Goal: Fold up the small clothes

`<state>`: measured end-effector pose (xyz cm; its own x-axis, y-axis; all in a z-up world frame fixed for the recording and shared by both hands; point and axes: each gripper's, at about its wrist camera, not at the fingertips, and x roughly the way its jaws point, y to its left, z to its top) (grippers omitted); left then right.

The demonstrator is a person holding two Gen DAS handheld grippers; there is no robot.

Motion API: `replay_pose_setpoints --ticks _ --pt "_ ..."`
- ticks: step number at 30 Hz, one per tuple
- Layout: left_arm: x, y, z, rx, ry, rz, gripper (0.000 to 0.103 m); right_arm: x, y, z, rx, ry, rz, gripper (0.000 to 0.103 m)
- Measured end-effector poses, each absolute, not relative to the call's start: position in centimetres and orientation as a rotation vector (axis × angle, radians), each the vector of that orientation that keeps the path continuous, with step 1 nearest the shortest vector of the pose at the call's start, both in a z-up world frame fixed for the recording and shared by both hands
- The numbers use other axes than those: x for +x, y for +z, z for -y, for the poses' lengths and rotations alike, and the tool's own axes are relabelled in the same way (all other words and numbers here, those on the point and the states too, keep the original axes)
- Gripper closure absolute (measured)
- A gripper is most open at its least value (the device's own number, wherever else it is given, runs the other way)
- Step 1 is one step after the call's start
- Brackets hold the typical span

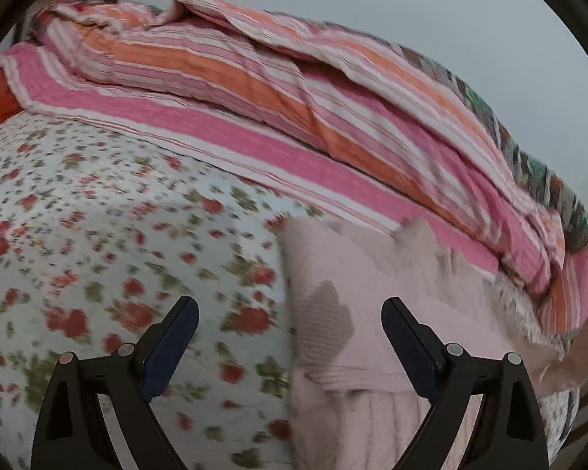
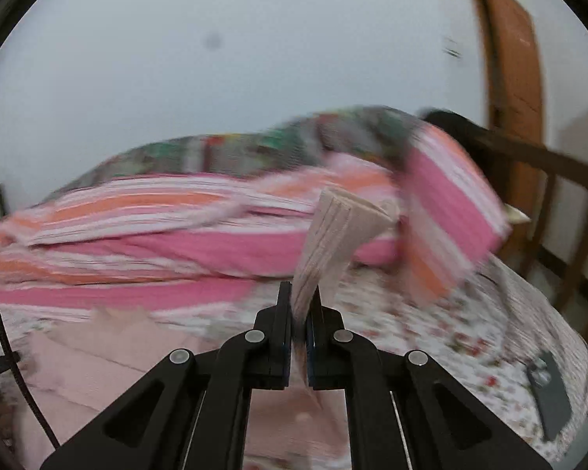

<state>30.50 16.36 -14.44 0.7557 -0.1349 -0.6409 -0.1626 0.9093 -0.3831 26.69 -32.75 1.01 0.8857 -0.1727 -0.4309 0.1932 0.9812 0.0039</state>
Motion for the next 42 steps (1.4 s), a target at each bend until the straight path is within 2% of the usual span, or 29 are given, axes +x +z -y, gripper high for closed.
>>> replay_pose_setpoints --ticks 4,8,13,19,21,22,23,24,26,28,30,33,38,39,41,42 --pt "29.6 -13.8 -18.2 -0.435 0.065 -0.686 0.009 29.4 2.0 23.1 -0.004 -0.020 -0.450 0.097" --pt "29.3 -14.0 -19.5 -0.418 0.087 -0.697 0.009 32.1 0.7 13.5 -0.023 0.146 -0.489 0.097" --pt "28.6 -14.4 -21.5 -0.507 0.070 -0.712 0.009 35.8 -5.3 3.9 -0.030 0.316 -0.659 0.097" --pt "28.4 -14.8 -22.1 -0.494 0.097 -0.725 0.009 37.7 -11.4 -0.9 -0.066 0.379 -0.775 0.097" --pt "28.4 -14.9 -22.1 -0.499 0.095 -0.732 0.009 38.2 -12.7 -1.3 -0.035 0.414 -0.816 0.092" --pt "28.5 -15.0 -21.9 -0.498 0.089 -0.734 0.009 38.3 -13.2 -1.3 -0.016 0.439 -0.838 0.085" --pt "28.6 -15.0 -21.7 -0.492 0.082 -0.737 0.009 38.5 -13.9 -1.4 0.003 0.488 -0.883 0.060" --pt "28.7 -15.0 -21.4 -0.478 0.076 -0.739 0.009 38.5 -14.3 -1.5 0.009 0.510 -0.918 0.046" --pt "28.9 -14.8 -20.6 -0.449 0.055 -0.738 0.009 38.0 -14.2 -1.0 0.021 0.559 -0.956 0.046" --pt "29.0 -14.7 -19.7 -0.433 0.004 -0.737 0.009 36.4 -12.8 1.0 0.023 0.561 -0.901 0.045" --pt "29.2 -14.6 -18.6 -0.434 -0.068 -0.733 0.010 34.5 -11.3 3.9 0.026 0.536 -0.837 0.036" --pt "29.5 -14.5 -16.7 -0.419 -0.160 -0.732 0.010 31.8 -9.6 9.8 0.033 0.446 -0.738 0.036" --pt "30.1 -14.6 -13.9 -0.370 -0.198 -0.733 0.027 29.7 -10.9 19.4 -0.013 0.177 -0.711 0.036" --pt "30.3 -14.7 -13.4 -0.361 -0.193 -0.738 0.030 29.7 -11.4 20.7 0.000 0.150 -0.730 0.039" --pt "30.7 -14.9 -12.9 -0.351 -0.181 -0.753 0.042 30.0 -12.9 23.7 0.045 0.100 -0.794 0.045" --pt "31.0 -15.2 -12.6 -0.346 -0.170 -0.767 0.044 30.3 -14.0 25.1 0.074 0.081 -0.831 0.046"
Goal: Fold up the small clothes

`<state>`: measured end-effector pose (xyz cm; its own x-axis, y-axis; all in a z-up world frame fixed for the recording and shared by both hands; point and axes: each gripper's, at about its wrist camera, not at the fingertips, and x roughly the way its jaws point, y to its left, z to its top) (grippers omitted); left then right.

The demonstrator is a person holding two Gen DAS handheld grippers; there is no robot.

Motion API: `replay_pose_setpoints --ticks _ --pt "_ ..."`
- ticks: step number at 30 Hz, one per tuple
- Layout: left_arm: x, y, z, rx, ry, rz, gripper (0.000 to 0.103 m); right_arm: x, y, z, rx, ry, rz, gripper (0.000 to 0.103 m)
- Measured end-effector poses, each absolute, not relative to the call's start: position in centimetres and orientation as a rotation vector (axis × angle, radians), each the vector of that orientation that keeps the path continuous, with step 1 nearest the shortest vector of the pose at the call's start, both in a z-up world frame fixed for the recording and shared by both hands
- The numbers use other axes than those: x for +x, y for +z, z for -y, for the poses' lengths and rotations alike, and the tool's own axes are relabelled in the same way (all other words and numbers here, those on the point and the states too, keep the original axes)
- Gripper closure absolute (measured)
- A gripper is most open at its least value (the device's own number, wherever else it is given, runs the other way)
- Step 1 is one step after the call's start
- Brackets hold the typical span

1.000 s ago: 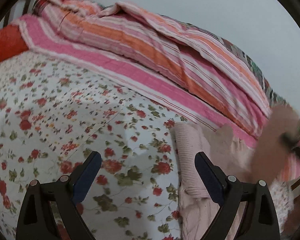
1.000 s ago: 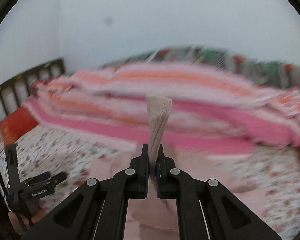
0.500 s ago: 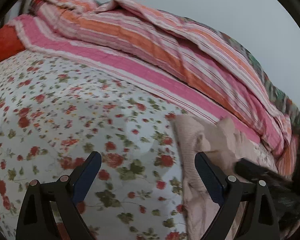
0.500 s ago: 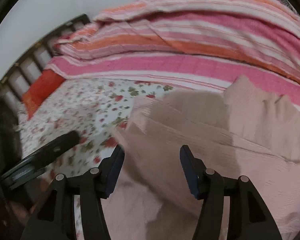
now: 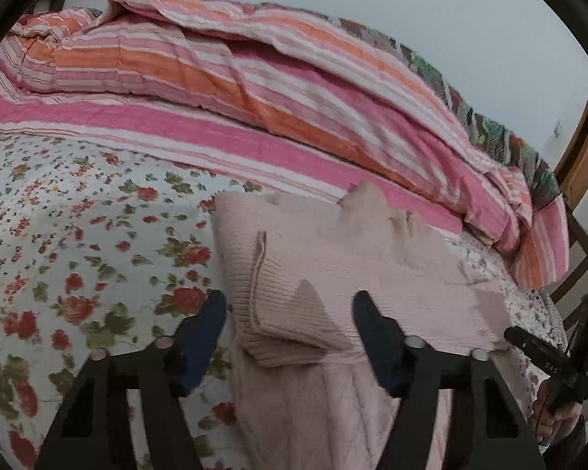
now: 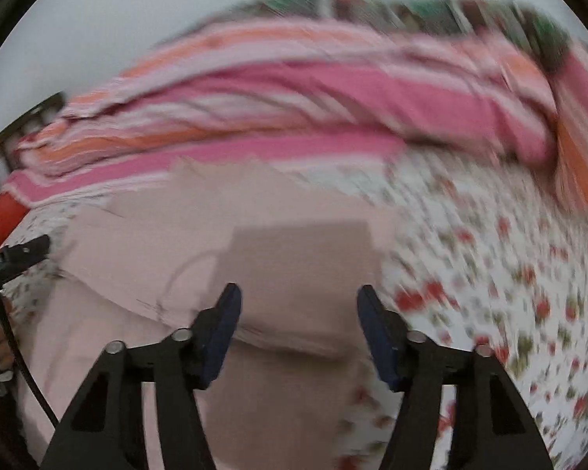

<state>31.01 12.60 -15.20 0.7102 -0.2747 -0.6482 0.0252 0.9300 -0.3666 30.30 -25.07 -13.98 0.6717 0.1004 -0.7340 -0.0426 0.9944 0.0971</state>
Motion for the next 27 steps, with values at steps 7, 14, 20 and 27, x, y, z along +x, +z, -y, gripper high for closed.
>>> replay_pose_setpoints --ticks 7,14,20,27 --pt "31.2 -15.1 -11.8 -0.277 -0.105 -0.725 0.097 32.1 -15.7 27.1 0.197 0.083 -0.860 0.047" --pt "31.7 -15.7 -11.8 -0.256 -0.054 -0.768 0.093 33.3 -16.0 26.5 0.209 0.100 -0.872 0.053" --pt "31.8 -16.2 -11.6 -0.234 -0.006 -0.780 0.066 33.6 -14.8 26.5 0.151 0.064 -0.849 0.053" --pt "32.0 -16.8 -10.6 -0.178 0.015 -0.801 0.065 34.3 -16.5 26.7 0.155 0.082 -0.855 0.052"
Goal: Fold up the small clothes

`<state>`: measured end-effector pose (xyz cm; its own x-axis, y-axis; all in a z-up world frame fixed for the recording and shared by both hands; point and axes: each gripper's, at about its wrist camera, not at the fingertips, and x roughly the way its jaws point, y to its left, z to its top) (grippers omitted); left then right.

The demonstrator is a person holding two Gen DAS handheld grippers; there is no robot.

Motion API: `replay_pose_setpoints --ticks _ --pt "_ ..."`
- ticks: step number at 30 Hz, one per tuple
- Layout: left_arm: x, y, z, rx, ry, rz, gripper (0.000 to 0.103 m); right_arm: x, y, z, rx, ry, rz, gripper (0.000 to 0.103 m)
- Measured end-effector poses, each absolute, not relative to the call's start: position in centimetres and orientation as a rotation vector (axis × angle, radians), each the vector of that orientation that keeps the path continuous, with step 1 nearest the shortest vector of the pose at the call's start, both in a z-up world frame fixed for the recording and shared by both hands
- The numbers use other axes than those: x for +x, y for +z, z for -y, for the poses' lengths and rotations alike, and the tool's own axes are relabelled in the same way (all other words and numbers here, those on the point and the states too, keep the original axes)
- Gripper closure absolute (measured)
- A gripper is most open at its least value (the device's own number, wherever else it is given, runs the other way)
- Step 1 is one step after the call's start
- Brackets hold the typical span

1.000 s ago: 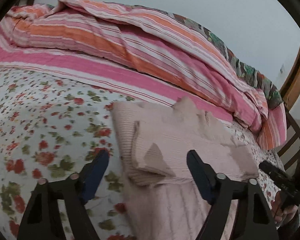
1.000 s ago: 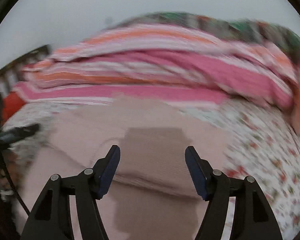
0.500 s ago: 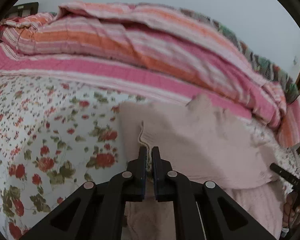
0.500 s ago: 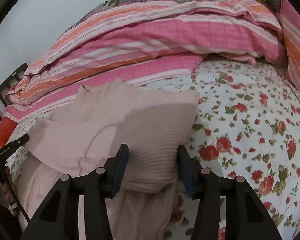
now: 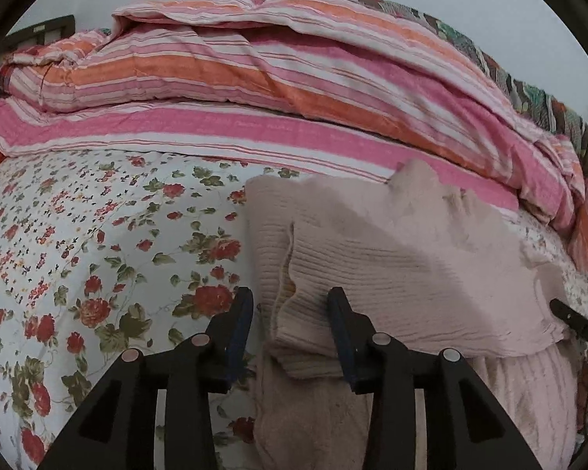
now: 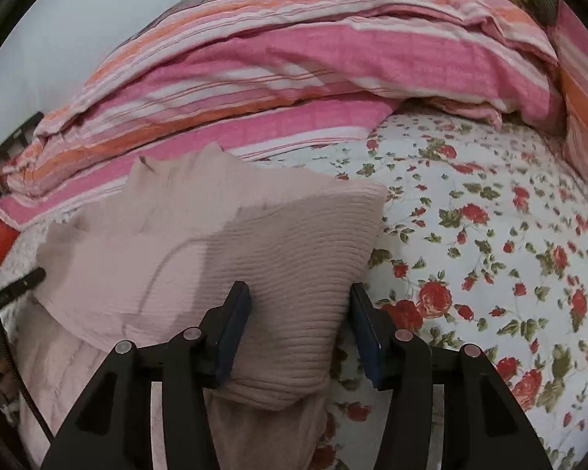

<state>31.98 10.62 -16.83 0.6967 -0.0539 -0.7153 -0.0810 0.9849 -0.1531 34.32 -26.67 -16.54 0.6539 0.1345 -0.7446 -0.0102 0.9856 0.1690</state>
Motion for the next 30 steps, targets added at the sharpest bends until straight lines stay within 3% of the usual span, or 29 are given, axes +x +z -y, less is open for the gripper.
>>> replay_pose_setpoints --ticks 10,14,30 --pt "32.09 -17.04 -9.95 -0.138 0.038 -0.818 0.064 34.49 -16.80 26.25 0.117 0.069 -0.864 0.052" --pt "32.13 -17.10 -9.84 -0.126 0.056 -0.822 0.058 34.46 -16.77 26.16 0.104 0.067 -0.863 0.051" --pt "32.39 -17.28 -9.93 -0.124 0.068 -0.832 0.051 34.43 -16.64 25.88 0.051 0.044 -0.857 0.048"
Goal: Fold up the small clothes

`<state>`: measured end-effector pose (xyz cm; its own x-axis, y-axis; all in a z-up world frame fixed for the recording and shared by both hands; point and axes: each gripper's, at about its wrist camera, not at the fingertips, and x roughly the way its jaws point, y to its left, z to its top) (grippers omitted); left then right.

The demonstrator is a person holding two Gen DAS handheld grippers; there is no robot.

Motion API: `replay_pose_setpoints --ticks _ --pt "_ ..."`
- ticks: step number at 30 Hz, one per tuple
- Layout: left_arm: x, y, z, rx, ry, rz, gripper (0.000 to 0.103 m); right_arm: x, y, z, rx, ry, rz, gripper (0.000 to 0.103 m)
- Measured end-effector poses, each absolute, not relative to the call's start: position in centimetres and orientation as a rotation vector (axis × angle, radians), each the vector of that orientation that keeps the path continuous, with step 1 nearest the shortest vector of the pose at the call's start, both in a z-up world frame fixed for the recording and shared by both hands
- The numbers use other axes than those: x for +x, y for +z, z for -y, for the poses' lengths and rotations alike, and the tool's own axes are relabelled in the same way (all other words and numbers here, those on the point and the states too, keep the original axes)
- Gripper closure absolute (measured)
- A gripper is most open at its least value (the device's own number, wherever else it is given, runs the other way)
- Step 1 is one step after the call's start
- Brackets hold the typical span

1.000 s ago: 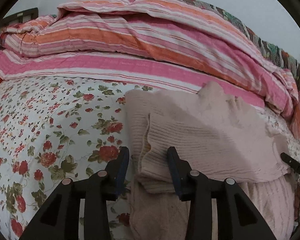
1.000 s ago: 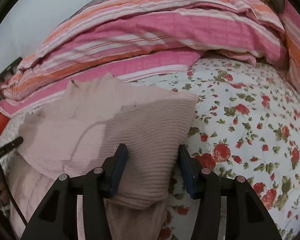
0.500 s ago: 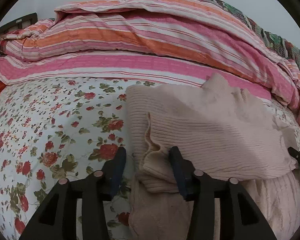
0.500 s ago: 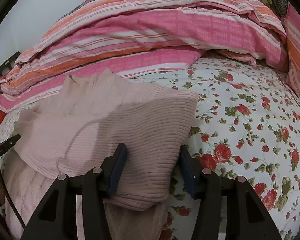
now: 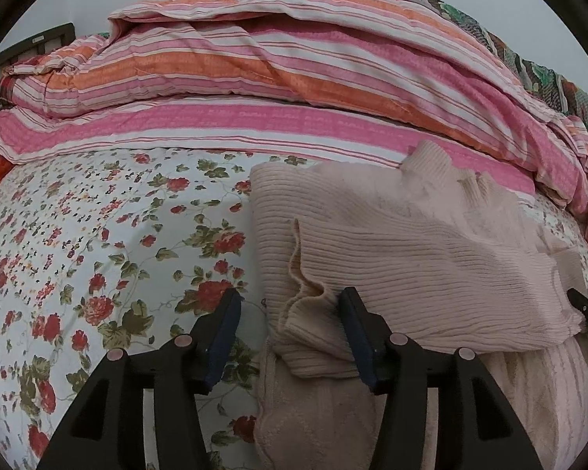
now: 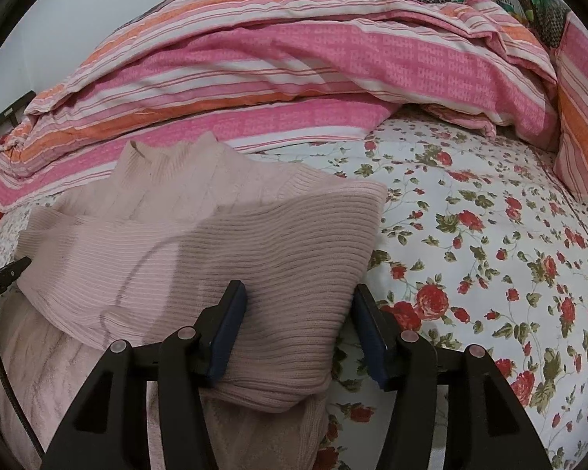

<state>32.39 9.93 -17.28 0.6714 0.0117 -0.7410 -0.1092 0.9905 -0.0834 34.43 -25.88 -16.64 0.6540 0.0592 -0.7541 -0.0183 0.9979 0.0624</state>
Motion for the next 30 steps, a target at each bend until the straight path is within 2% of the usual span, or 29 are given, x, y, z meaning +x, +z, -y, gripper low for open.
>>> replay_pose_setpoints --ticks 30 --pt "32.51 -17.33 -9.93 -0.122 0.069 -0.832 0.046 34.34 -16.58 25.85 0.064 0.045 -0.855 0.048"
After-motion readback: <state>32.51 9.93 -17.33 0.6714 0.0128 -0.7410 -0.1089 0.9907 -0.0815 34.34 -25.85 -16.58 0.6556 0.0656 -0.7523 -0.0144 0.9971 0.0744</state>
